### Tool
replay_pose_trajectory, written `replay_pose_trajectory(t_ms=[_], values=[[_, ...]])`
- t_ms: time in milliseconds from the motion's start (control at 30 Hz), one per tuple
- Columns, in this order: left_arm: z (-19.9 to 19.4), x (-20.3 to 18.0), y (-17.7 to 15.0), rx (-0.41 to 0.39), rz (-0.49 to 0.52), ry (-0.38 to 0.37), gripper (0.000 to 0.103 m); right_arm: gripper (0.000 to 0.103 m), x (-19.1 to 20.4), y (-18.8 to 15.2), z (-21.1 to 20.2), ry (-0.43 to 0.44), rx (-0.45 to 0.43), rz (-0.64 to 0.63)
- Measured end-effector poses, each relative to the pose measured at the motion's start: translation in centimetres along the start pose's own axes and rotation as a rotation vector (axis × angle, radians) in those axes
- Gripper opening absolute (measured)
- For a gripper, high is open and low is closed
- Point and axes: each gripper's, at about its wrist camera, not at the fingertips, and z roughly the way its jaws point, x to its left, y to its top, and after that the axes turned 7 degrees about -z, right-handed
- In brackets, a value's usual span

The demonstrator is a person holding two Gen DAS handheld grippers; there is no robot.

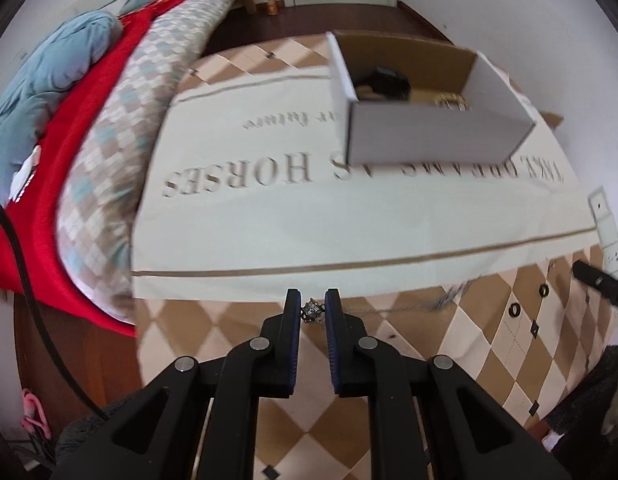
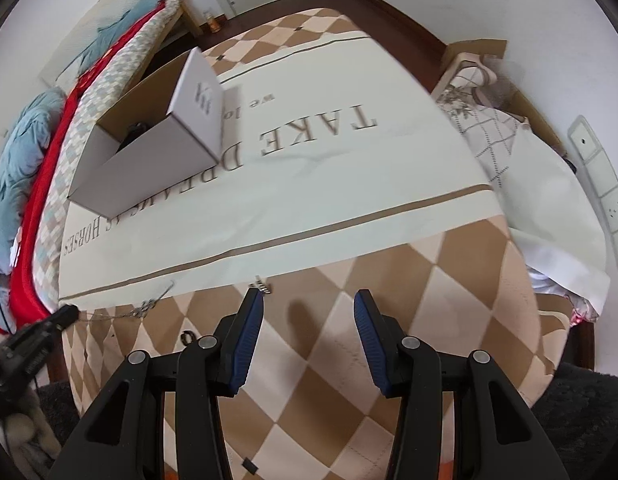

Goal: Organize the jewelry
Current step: 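Reach down and grasp a small silver charm with the left tool, then grasp a small silver piece with the right tool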

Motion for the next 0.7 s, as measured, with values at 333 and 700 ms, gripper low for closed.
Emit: replay_pose_trajectory(t_ms=[333, 700], values=[[-2.9, 0.7, 1.3, -0.045, -0.005, -0.024, 0.009, 0.05, 2.4, 0.0, 2.2, -0.02, -0.003, -0.081], [-4.6, 0.5, 2.5, -0.08, -0.005, -0.038, 0.009, 0.009, 3.9, -0.1, 2.5, -0.073, -0.027, -0.207]])
